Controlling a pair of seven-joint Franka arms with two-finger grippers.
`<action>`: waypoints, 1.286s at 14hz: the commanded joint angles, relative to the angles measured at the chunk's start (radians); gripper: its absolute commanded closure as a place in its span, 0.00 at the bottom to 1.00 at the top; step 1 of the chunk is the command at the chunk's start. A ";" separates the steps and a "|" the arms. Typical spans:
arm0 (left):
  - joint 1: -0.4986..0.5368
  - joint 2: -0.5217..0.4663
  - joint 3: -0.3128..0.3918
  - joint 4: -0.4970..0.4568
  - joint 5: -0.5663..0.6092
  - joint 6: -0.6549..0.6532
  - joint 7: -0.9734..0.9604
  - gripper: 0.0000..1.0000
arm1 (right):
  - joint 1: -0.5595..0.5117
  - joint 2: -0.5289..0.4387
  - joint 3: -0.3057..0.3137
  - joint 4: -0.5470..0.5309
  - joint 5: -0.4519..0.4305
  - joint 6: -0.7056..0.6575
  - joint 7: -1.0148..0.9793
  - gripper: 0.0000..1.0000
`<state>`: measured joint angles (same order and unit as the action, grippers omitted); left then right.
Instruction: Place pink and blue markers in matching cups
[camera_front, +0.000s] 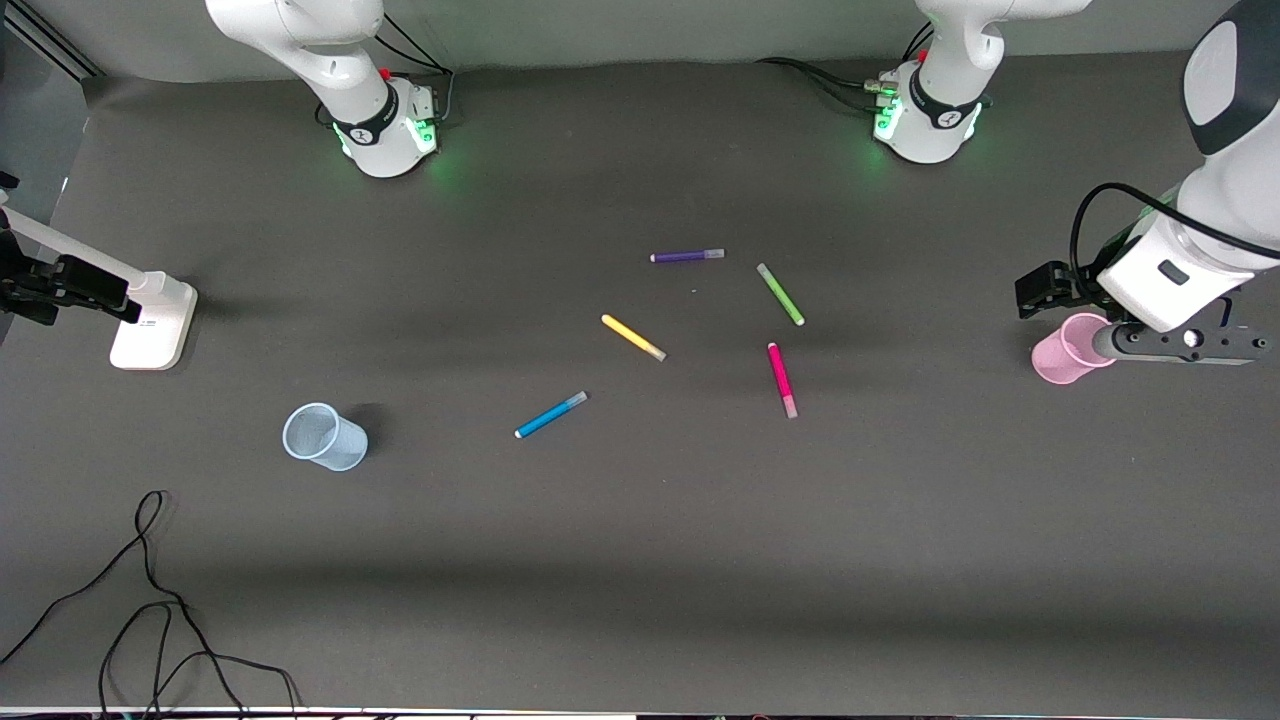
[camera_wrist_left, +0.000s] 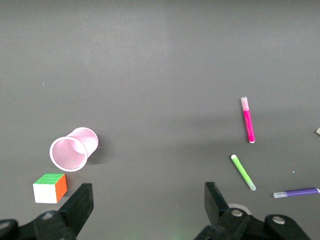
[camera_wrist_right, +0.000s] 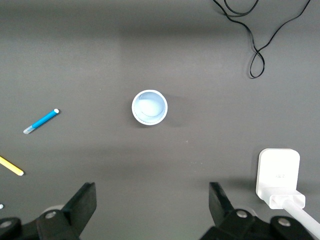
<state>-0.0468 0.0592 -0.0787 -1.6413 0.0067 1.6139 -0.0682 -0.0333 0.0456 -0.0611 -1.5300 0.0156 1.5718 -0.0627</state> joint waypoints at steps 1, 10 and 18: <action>-0.024 -0.025 0.013 -0.022 0.010 -0.012 -0.002 0.01 | -0.002 -0.010 0.004 -0.001 -0.008 0.008 -0.012 0.00; -0.045 -0.027 0.011 -0.023 0.041 -0.014 -0.024 0.01 | 0.010 0.002 0.014 0.001 0.003 0.013 -0.011 0.00; -0.042 -0.027 0.011 -0.025 0.041 -0.016 -0.018 0.01 | 0.272 0.114 0.014 0.034 0.004 0.092 0.482 0.00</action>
<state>-0.0762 0.0592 -0.0774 -1.6421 0.0313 1.6050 -0.0761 0.1835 0.1135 -0.0424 -1.5298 0.0176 1.6436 0.2710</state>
